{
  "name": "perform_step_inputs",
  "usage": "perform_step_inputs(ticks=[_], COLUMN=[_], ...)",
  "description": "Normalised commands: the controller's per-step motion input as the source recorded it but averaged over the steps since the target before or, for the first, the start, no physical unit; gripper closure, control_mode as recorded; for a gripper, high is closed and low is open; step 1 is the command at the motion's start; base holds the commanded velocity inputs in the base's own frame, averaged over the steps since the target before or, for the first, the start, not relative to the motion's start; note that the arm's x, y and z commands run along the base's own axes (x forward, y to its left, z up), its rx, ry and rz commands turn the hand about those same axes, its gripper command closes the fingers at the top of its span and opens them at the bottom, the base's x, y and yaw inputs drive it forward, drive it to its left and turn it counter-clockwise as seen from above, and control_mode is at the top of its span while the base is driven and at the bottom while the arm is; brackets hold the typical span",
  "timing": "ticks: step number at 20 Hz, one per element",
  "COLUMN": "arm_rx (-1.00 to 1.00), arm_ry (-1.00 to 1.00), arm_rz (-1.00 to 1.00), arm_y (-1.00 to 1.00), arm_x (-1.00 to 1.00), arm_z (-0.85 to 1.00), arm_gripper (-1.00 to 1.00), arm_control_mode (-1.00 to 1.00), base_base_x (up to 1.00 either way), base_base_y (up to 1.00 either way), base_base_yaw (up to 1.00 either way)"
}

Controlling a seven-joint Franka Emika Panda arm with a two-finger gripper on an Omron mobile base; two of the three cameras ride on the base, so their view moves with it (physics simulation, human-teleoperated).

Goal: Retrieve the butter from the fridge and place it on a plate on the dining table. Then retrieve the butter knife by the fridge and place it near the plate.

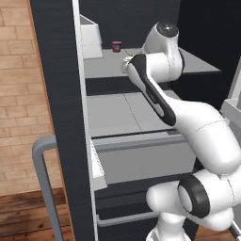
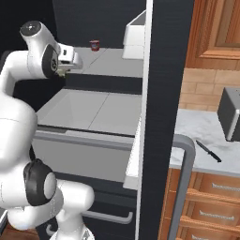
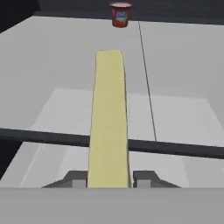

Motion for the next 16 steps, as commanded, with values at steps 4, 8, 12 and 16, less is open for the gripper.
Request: perform_step_inputs(ticks=[4,8,12,16], arm_rx=[0.0,0.0,0.0,0.0], arm_ry=[0.0,0.0,0.02,0.15], arm_rz=[0.0,0.0,0.0,-0.04], arm_y=[-0.24,-0.33,-0.39,-0.41], arm_x=[-1.0,-1.0,-1.0,-0.99], arm_z=[-0.15,-0.14,-0.27,-0.42], arm_gripper=[1.0,1.0,1.0,1.0], arm_control_mode=[-1.0,-1.0,-1.0,-1.0], base_base_x=[0.0,0.0,0.0,0.0], base_base_y=[0.0,0.0,0.0,0.0], base_base_yaw=[0.0,0.0,0.0,0.0])
